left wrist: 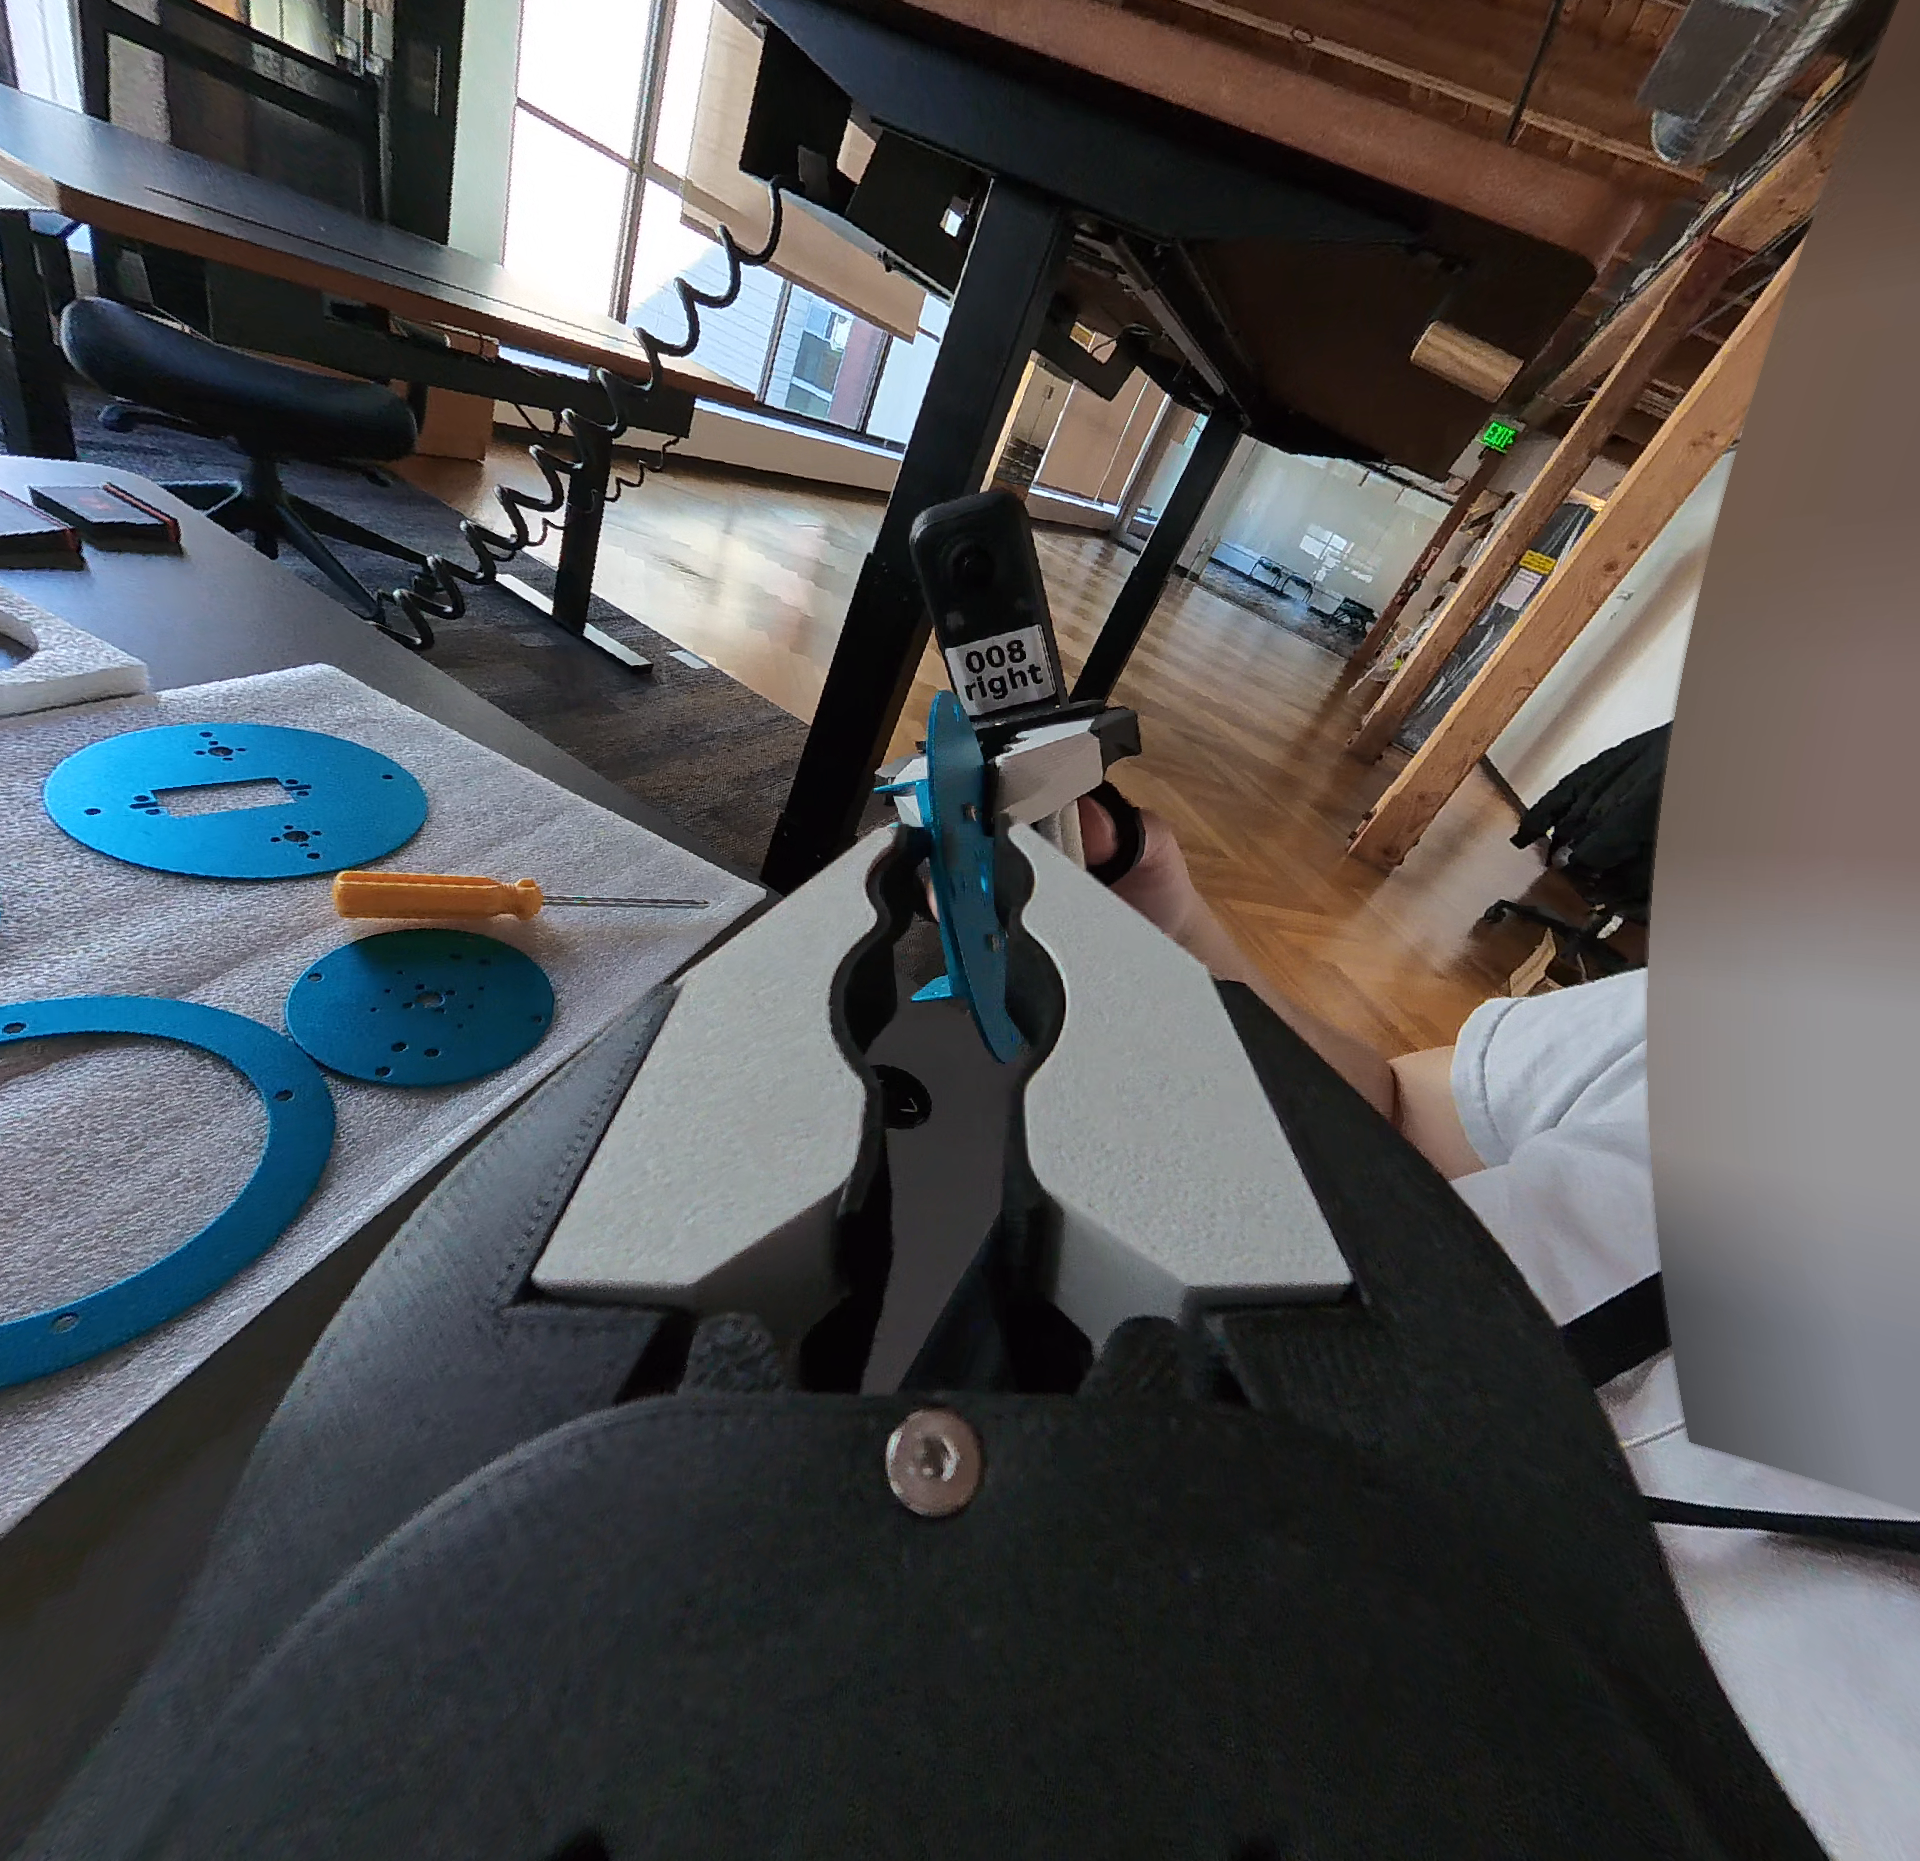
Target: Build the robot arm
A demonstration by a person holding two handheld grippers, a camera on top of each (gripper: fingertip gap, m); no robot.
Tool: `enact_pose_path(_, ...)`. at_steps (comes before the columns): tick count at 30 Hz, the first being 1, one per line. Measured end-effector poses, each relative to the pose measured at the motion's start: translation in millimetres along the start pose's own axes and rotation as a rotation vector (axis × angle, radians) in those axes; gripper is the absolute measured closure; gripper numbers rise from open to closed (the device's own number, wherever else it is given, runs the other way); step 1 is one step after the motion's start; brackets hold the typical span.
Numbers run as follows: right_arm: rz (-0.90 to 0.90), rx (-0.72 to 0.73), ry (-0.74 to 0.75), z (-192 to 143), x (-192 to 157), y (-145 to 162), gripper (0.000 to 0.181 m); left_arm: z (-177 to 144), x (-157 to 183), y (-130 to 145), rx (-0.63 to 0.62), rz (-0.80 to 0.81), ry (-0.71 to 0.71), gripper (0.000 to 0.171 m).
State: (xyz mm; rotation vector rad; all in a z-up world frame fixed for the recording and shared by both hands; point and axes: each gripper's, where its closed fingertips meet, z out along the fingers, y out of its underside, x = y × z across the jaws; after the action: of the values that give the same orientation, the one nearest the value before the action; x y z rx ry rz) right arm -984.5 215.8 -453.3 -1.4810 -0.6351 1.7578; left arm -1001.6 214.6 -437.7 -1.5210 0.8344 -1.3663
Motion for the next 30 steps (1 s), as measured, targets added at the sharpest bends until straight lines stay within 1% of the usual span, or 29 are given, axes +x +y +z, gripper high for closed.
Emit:
enact_pose_path(1, -0.008, 0.000, -0.006, 0.2, -0.9, 0.5, 0.178, -0.1, -1.6, 0.0, 0.001, 0.002, -0.011, 0.157)
enact_pose_path(3, -0.008, 0.000, -0.023, 2.0, -3.5, 1.5, 0.179, 0.2, -7.1, 1.8, -0.011, 0.026, -0.052, 0.145)
enact_pose_path(5, -0.018, -0.006, -0.024, 4.0, -4.4, 3.1, 0.179, 1.1, -4.2, 3.1, -0.018, 0.049, -0.046, 0.149)
enact_pose_path(8, -0.046, -0.017, -0.007, 5.5, -3.0, 4.6, 0.178, 1.6, 2.7, 3.7, -0.023, 0.065, -0.014, 0.166)
enact_pose_path(17, -0.057, -0.018, -0.029, 6.3, -6.8, 6.7, 0.178, 1.0, 8.1, 3.9, -0.002, 0.011, 0.045, 0.168)
enact_pose_path(20, -0.065, -0.039, -0.034, 5.5, -7.4, 9.6, 0.178, 0.3, 10.1, 7.1, -0.022, 0.005, 0.066, 0.168)
enact_pose_path(26, -0.087, -0.061, -0.025, 6.2, -8.5, 10.9, 0.178, -1.9, 11.3, 6.8, -0.031, 0.019, 0.061, 0.168)
enact_pose_path(30, -0.116, -0.091, 0.016, 5.1, -3.8, 14.0, 0.178, -1.8, 6.6, 12.6, -0.069, 0.054, 0.019, 0.167)
